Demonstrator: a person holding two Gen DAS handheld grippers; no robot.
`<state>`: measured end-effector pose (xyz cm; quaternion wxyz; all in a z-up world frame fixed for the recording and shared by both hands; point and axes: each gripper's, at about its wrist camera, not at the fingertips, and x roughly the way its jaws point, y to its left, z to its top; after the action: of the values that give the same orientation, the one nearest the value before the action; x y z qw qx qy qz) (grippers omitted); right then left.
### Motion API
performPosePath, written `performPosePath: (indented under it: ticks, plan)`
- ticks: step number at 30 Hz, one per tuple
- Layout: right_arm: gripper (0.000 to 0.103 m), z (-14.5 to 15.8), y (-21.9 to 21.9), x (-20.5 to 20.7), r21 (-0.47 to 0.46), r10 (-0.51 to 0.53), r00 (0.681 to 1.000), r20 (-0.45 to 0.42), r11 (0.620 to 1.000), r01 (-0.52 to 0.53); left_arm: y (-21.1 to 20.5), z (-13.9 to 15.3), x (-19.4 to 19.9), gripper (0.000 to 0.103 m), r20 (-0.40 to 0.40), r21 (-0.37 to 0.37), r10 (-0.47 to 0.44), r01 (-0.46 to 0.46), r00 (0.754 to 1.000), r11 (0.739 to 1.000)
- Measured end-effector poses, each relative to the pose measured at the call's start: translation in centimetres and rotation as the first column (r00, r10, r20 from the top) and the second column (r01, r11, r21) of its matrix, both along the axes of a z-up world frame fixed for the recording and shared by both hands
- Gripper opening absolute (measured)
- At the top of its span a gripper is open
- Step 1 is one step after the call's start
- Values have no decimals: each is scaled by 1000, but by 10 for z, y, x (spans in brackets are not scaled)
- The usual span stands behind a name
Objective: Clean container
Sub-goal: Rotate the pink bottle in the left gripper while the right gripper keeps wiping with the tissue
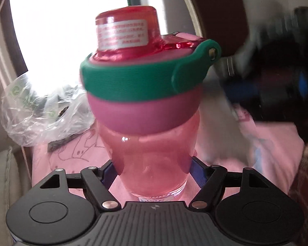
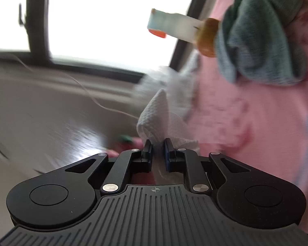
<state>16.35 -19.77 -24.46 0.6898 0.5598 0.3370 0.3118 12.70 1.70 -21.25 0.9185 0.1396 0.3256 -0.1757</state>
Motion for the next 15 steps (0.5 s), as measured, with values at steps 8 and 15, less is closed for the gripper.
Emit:
performPosePath:
  ticks: [8, 15]
  plan:
    - [16, -47, 27, 38, -58, -34, 981, -192, 998, 23, 6, -8, 2, 73, 7, -14, 40, -40, 999, 999]
    - [16, -48, 28, 26, -313, -25, 979, -201, 949, -40, 7, -9, 3, 73, 9, -15, 46, -45, 999, 999]
